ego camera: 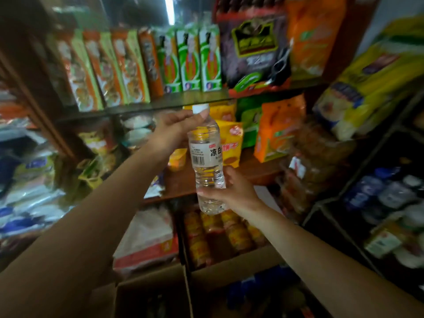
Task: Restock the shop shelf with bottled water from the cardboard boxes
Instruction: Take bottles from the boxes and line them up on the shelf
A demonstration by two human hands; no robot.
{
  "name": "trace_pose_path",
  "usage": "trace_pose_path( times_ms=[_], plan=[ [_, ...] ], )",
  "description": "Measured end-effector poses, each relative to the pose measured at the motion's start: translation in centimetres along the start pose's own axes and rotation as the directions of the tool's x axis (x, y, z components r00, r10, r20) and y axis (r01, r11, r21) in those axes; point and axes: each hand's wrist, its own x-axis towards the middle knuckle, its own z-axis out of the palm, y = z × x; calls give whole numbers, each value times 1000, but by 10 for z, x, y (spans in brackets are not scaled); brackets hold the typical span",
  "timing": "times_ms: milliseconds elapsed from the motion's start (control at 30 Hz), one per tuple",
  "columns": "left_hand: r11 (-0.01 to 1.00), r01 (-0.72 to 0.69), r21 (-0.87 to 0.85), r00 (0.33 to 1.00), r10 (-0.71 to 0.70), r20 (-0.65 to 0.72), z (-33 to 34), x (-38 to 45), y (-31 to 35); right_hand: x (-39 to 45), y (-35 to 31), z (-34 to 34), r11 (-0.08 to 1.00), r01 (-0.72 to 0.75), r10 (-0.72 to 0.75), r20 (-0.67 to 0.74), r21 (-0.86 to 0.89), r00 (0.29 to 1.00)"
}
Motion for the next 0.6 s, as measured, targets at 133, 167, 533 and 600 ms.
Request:
trace_pose_path(
  times_ms=[133, 167, 533, 600],
  plan=[
    [997, -81, -16, 989, 82, 120, 62, 21, 73, -26, -50, -81, 999, 29, -32, -114, -35, 993],
    [995, -101, -18, 982, 103, 157, 79, 25, 90, -35, -61, -101, 999, 28, -33, -145, -36, 989],
    [963, -238, -128, 806, 269, 527, 277, 24, 239, -157, -139, -280, 991, 51, -115, -572, -126, 812],
    [957, -233, -172, 767, 289, 573, 309, 13, 254, -184, -144, -301, 990, 40, -118, -650, -134, 751]
  ],
)
